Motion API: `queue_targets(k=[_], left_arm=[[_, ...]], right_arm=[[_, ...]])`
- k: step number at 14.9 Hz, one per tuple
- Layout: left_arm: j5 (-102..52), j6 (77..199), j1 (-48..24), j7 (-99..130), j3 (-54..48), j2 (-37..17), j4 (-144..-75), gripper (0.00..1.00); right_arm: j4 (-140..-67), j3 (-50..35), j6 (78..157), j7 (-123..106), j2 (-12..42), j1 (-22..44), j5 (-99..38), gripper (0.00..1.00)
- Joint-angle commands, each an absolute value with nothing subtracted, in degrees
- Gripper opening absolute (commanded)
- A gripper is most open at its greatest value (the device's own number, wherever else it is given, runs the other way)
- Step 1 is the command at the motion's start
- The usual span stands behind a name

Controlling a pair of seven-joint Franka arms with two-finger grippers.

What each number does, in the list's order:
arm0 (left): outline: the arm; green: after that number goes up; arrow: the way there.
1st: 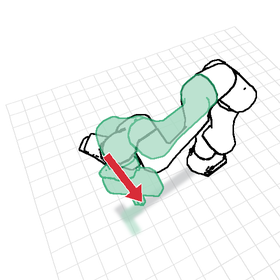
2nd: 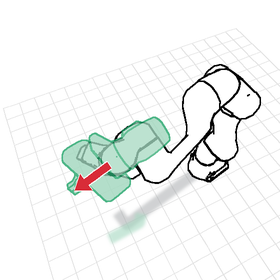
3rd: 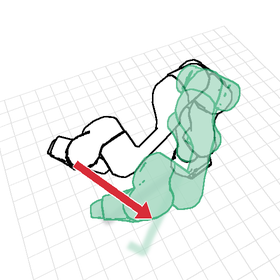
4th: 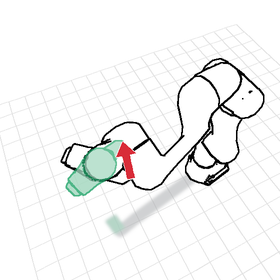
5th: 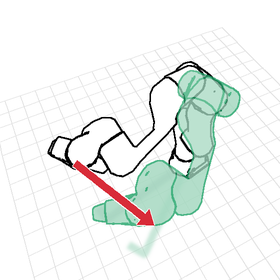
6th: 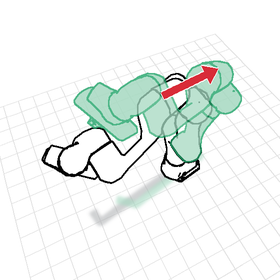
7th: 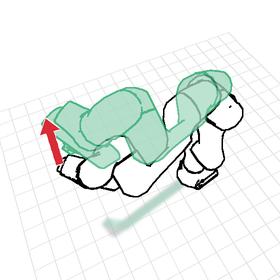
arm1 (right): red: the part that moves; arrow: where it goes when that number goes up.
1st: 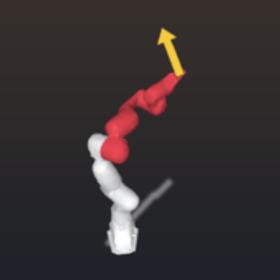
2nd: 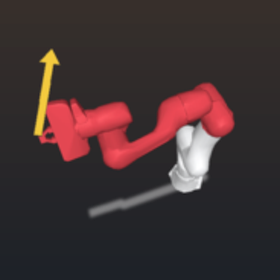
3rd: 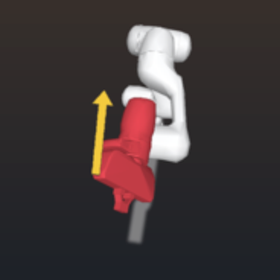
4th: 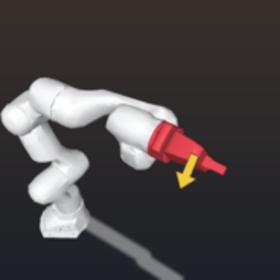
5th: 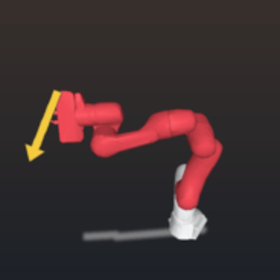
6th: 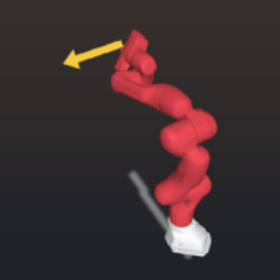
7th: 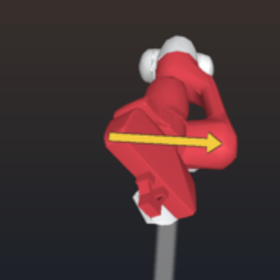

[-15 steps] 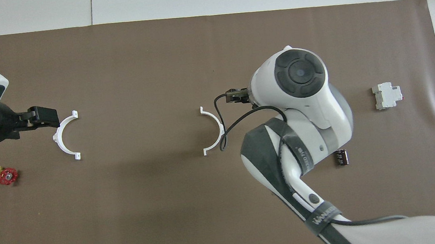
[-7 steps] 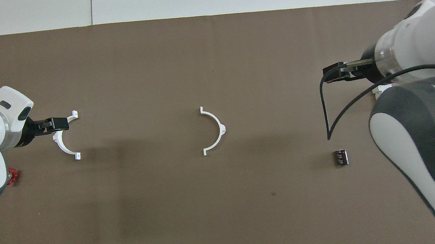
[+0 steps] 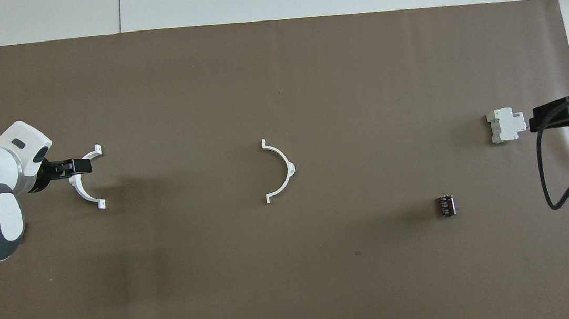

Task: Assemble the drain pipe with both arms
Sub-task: 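Grasp the other white half-ring clamp with the left gripper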

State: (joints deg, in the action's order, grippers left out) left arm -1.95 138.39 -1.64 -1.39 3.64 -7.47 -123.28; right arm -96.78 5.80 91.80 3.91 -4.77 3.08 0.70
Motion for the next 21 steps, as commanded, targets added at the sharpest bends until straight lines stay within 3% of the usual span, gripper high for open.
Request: queue_targets(k=[1, 11, 20, 21], left_arm=[[-2.20, 141.76, 0.17, -1.77, 3.52, -8.96, -124.98, 1.00], [-2.20, 148.53, -0.88, 16.32, 3.34, -11.33, -127.88, 1.00], [-2.20, 148.54, -0.88, 15.91, 3.34, -11.60, -127.88, 1.00], [-2.20, 148.36, -0.88, 15.91, 3.34, -11.60, -127.88, 0.83]], right_arm=[[-93.36, 5.01, 87.56, 2.99, -3.43, 1.23, 2.63, 1.00], [-95.98, 3.87, 91.50, -1.49, -4.31, 2.64, 2.90, 1.00], [-95.62, 3.87, 90.61, -1.41, -4.31, 3.07, 1.76, 1.00], [-95.62, 3.78, 91.22, -1.41, -4.31, 3.34, 1.67, 1.00]])
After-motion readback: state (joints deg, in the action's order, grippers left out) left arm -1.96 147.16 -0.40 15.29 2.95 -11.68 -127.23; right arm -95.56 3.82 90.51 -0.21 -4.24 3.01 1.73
